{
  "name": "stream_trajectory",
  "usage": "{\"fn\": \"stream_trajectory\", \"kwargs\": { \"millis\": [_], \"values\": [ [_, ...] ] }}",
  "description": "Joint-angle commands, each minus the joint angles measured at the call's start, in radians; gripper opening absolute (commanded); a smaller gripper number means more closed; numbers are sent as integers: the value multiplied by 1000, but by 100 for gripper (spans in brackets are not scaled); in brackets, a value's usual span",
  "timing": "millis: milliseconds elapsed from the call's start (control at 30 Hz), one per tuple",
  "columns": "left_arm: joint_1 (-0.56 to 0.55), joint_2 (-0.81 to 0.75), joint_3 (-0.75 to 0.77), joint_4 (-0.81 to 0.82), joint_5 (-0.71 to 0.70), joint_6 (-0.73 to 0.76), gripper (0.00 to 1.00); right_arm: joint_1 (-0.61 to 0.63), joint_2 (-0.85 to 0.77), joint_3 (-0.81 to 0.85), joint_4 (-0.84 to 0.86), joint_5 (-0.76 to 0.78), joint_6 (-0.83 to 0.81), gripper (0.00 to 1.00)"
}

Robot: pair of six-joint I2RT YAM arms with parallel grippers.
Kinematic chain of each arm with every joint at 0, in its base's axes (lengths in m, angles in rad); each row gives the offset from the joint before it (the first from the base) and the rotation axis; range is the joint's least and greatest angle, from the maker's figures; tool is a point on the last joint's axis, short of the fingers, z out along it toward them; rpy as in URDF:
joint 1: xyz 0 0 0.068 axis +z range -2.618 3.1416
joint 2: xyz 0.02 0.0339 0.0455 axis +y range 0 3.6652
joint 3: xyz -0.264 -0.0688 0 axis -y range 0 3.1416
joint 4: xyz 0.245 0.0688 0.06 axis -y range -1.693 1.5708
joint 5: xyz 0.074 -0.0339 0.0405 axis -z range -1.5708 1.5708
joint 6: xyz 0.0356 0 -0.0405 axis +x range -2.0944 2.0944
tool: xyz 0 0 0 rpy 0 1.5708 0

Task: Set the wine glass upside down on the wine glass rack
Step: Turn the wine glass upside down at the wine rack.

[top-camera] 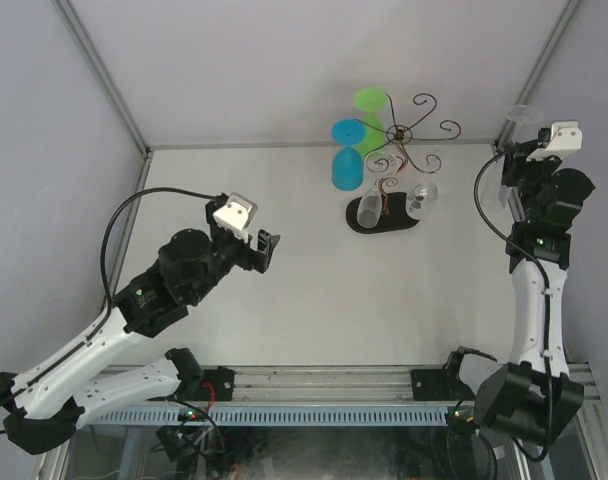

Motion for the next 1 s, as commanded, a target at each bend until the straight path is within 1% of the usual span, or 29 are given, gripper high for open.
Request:
{"fn": "stream_trajectory", "kwargs": {
  "millis": [0,133,333,533,800,967],
  "values": [
    [34,20,-9,13,44,-29,82,-28,66,17,265,-118,112,0],
    [52,44,-7,11,61,-42,82,-57,192,20,415,-174,153,0],
    [72,72,-9,4,56,-41,82,-92,341,61,566,-270,195,0],
    [127,92,0,4,121,-69,81,-131,497,153,649,-402,284,0],
    [142,100,-4,-1,113,-71,81,-148,688,279,781,-607,452,0],
    [143,104,-6,-3,110,-71,80,-147,769,336,823,-702,488,0]
  ]
}}
